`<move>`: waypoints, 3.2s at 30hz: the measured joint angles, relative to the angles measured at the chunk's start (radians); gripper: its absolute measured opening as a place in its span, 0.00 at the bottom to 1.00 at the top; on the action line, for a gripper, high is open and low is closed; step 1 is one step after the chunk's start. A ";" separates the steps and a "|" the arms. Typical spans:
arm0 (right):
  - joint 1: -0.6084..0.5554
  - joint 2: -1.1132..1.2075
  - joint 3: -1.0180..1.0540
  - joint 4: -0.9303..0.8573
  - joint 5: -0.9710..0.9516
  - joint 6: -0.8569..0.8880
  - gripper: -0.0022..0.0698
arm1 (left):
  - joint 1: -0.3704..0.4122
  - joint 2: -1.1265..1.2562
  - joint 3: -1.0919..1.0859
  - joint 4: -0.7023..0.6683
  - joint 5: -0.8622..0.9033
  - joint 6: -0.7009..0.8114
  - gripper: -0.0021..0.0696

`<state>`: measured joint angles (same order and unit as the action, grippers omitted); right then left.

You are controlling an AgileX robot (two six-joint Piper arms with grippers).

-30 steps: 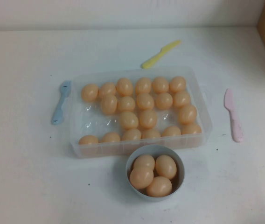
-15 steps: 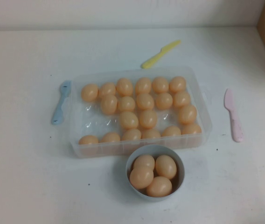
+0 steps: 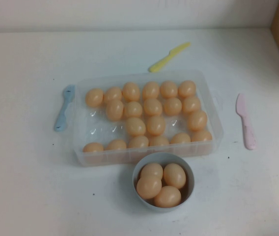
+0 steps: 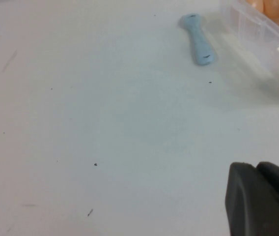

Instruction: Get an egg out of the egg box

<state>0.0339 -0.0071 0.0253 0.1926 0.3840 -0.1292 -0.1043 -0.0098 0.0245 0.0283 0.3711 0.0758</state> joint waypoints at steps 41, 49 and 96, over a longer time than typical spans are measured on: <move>0.000 0.000 0.000 0.000 0.000 0.000 0.01 | -0.026 0.408 -0.463 -0.539 0.259 0.097 0.02; 0.000 0.000 0.000 0.000 0.000 0.000 0.01 | -0.056 0.863 -0.793 -0.375 0.465 0.260 0.02; 0.000 -0.001 0.000 0.000 0.000 0.000 0.01 | -0.315 2.016 -1.614 -0.085 0.354 0.132 0.81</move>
<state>0.0339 -0.0086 0.0253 0.1926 0.3840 -0.1292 -0.4193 2.0061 -1.5895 -0.0569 0.7254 0.2075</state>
